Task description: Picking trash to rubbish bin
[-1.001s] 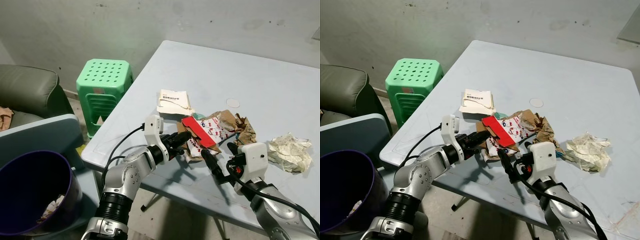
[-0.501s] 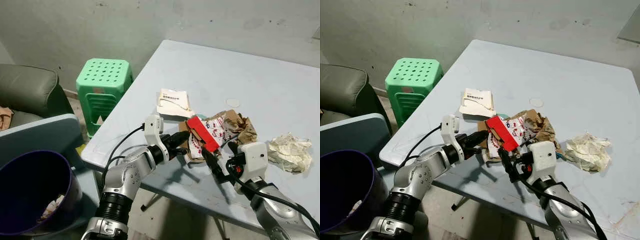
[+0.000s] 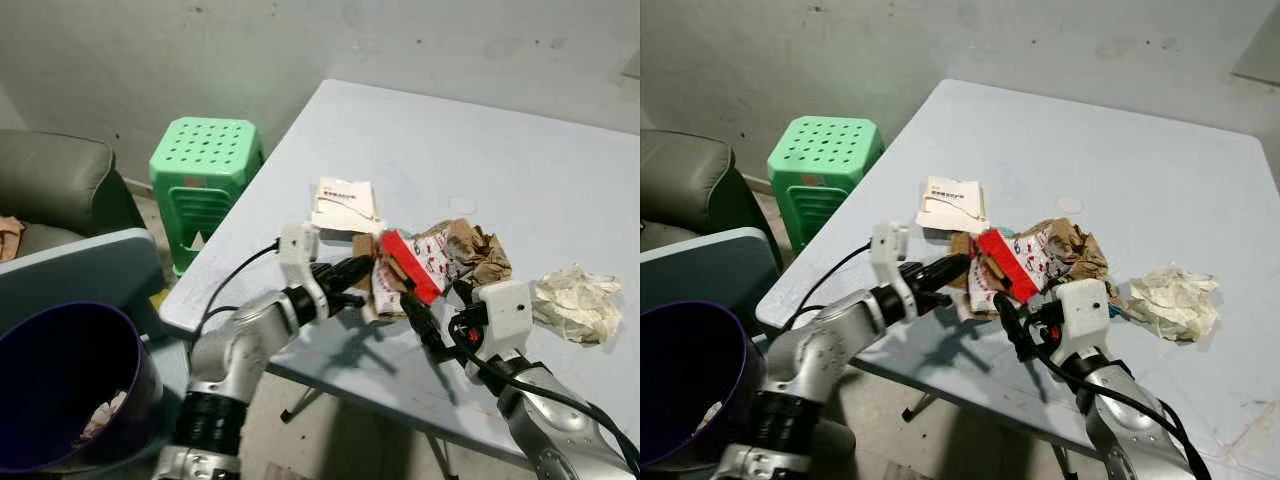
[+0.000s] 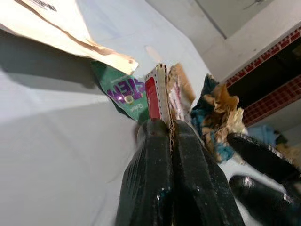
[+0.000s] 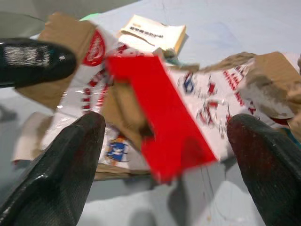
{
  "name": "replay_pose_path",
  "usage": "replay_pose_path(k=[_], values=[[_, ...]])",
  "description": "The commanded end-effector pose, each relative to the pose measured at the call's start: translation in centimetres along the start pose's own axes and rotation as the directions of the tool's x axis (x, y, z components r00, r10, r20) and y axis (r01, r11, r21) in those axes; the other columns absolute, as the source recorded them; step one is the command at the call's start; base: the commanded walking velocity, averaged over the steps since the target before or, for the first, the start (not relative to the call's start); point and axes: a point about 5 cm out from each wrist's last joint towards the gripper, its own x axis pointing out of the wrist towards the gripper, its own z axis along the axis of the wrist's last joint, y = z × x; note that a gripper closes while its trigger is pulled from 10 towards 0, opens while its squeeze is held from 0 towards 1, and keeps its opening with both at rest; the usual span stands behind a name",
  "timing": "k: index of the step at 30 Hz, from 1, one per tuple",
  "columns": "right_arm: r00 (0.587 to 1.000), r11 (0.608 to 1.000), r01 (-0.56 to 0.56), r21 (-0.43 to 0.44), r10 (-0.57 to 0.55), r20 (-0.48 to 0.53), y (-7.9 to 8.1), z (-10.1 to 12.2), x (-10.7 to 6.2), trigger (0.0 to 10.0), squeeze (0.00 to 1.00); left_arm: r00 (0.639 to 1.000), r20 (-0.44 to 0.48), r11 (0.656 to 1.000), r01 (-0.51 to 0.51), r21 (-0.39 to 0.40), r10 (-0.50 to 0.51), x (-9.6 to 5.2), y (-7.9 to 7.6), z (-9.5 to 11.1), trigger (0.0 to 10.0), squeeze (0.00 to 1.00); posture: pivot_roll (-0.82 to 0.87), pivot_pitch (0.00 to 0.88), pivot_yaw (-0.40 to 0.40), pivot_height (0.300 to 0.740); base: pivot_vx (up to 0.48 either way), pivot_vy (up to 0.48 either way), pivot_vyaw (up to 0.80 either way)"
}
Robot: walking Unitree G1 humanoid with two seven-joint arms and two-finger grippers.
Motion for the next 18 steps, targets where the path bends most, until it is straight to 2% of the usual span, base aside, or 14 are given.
replay_pose_path(k=[1, 2, 5, 9, 18], values=[[1.0, 1.0, 0.0, 0.002, 0.0, -0.006, 0.0, -0.3, 0.1, 10.0, 0.0, 0.999, -0.016, 0.999, 0.036, 0.029, -0.036, -0.3, -0.6, 0.2, 0.2, 0.0, -0.04, 0.111, -0.038, 0.74, 0.0, 0.0, 0.0], [1.0, 1.0, -0.008, 0.006, 0.008, -0.003, 0.0, -0.2, 0.2, 10.0, 0.0, 0.999, -0.035, 0.998, 0.025, 0.054, -0.023, -0.5, -0.4, 0.2, 10.0, 0.0, -0.03, 0.105, -0.04, 0.74, 0.0, 0.0, 0.0], [0.999, 0.999, -0.034, 0.015, 0.034, 0.008, 0.1, -0.2, 0.4, 10.0, 0.0, 0.999, -0.043, 0.992, -0.028, 0.12, 0.034, -1.2, 0.3, 0.5, 10.0, 0.0, -0.02, 0.098, -0.044, 0.74, 0.0, 0.0, 0.0], [0.998, 0.998, -0.059, 0.024, 0.058, 0.03, 0.3, -0.1, 0.8, 10.0, 0.0, 0.991, 0.012, 0.974, -0.133, 0.184, 0.133, -2.1, 1.1, 2.0, 10.0, 0.0, 0.0, 0.089, -0.046, 0.74, 0.0, 0.0, 0.0], [0.992, 0.995, -0.098, 0.028, 0.096, 0.079, 0.4, 0.5, 1.9, 10.0, 0.0, 0.981, 0.066, 0.924, -0.195, 0.33, 0.183, -4.4, 1.0, 5.4, 10.0, 0.0, 0.04, 0.062, -0.061, 0.74, 0.0, 0.0, 0.0]])
